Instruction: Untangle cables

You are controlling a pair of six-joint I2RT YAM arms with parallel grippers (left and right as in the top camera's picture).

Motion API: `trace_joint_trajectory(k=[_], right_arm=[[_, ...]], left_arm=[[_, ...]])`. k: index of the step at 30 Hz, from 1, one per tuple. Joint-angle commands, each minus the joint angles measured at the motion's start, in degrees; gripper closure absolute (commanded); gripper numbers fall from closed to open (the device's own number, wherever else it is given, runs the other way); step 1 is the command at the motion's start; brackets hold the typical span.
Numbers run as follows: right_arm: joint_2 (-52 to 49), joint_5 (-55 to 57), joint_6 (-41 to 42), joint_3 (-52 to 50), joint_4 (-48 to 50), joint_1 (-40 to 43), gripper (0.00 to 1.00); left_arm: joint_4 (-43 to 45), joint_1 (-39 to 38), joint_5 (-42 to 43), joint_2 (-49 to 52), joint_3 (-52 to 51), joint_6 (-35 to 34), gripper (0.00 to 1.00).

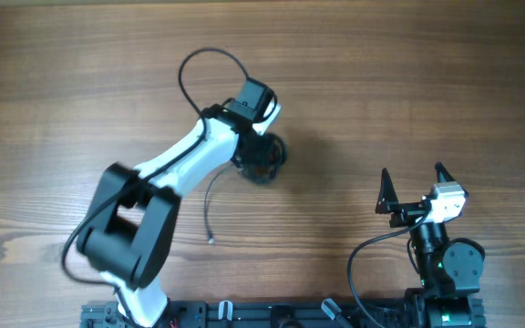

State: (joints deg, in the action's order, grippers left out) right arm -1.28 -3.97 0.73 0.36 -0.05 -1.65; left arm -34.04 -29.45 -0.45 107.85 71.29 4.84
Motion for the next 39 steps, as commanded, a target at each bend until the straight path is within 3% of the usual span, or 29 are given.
trace_joint_trajectory(k=[1, 5, 16, 18, 22, 27, 32, 39], right_arm=[[0.3, 1.0, -0.7, -0.1, 0.1, -0.3, 0.0], [0.3, 1.0, -0.7, -0.1, 0.1, -0.3, 0.0], [0.3, 0.0, -0.4, -0.1, 0.1, -0.3, 0.0], [0.3, -3.3, 4.0, -0.1, 0.6, -0.3, 0.0], [0.3, -8.4, 22.1, 0.0, 1.0, -0.3, 0.0], [0.3, -12.9, 27.6, 1.4, -1.3, -0.3, 0.0], [-2.4, -12.9, 27.3, 8.8, -9.2, -0.3, 0.0], [-22.0, -15.8, 18.2, 27.3, -23.3, -0.3, 0.0]], left_arm=[[5.0, 0.2, 0.2, -7.2, 0.1, -0.8, 0.96], [7.8, 0.2, 5.9, -9.0, 0.1, -0.8, 0.96], [6.8, 0.4, 6.2, -9.0, 0.1, -0.8, 0.96], [6.6, 0.4, 6.2, -9.0, 0.1, -0.9, 0.96], [6.5, 0.4, 6.2, -9.3, 0.1, -2.3, 0.96], [6.5, 0.4, 6.2, -9.7, 0.1, -3.7, 0.96], [6.5, 0.4, 6.6, -10.5, 0.1, -4.3, 0.96], [7.3, 0.4, 14.5, -11.2, 0.1, -3.8, 0.96]])
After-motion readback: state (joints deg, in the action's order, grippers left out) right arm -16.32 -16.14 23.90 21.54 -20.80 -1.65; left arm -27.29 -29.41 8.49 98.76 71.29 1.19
